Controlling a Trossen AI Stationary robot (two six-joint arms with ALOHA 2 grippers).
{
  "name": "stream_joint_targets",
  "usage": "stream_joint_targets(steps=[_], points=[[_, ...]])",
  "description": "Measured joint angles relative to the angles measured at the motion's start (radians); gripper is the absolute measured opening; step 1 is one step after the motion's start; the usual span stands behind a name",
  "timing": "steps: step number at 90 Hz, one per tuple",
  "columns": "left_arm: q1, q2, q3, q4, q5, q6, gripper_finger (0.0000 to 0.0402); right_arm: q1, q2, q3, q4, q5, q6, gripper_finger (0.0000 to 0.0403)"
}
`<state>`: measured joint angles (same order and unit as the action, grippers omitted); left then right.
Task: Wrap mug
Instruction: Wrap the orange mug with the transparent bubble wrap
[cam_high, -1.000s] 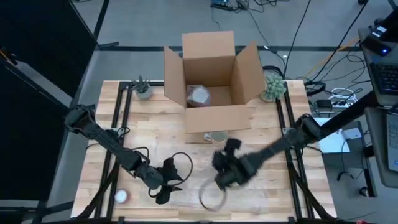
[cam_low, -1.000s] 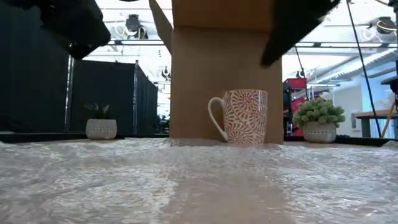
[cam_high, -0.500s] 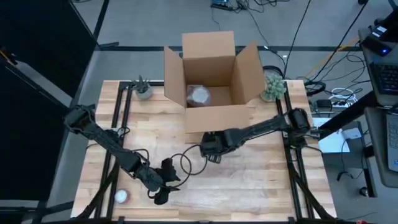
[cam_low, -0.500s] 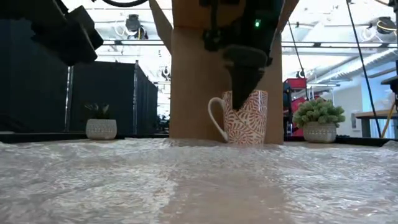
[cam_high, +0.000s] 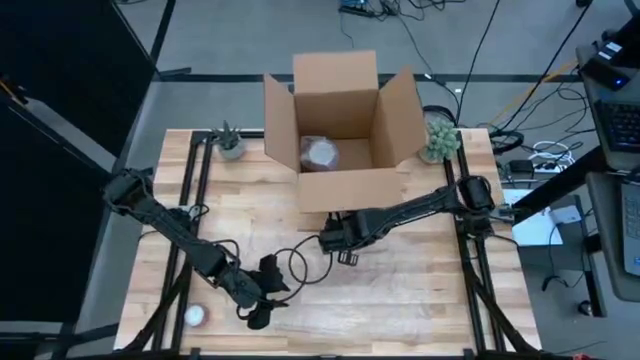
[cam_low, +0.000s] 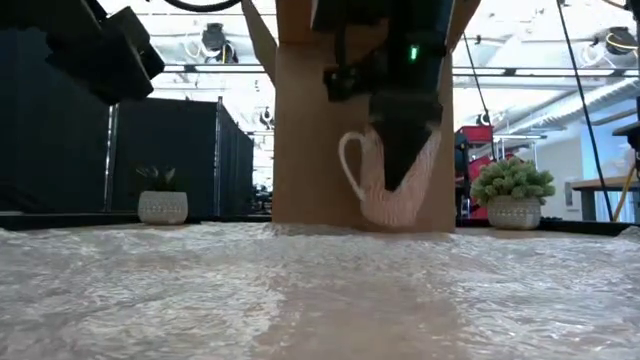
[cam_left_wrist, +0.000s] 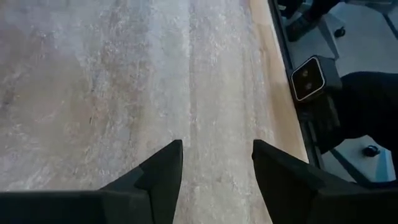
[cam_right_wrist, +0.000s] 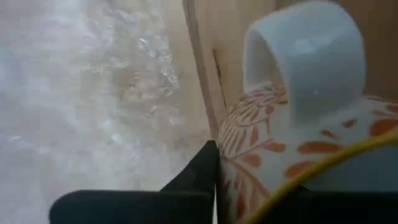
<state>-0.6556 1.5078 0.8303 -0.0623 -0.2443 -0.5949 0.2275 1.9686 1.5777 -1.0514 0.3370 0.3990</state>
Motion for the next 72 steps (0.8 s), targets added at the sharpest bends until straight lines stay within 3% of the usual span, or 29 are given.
stream_joint_targets(steps=[16,35,56,72], points=[[0.000,0.000,0.000,0.000,0.000,0.000,0.0180,0.110,-0.011,0.118,0.037,-0.085,0.000,0.0003],[0.000,0.000,0.000,0.000,-0.003,0.000,0.0180,0.215,-0.003,0.127,0.179,-0.130,0.055,0.0002],[0.000,0.000,0.000,-0.001,-0.020,0.000,0.0180,0.226,0.067,0.127,0.248,-0.142,0.069,0.0001],[0.000,0.000,0.000,0.000,-0.021,-0.001,0.0180,0.218,0.123,0.126,0.248,-0.213,0.095,0.0001]])
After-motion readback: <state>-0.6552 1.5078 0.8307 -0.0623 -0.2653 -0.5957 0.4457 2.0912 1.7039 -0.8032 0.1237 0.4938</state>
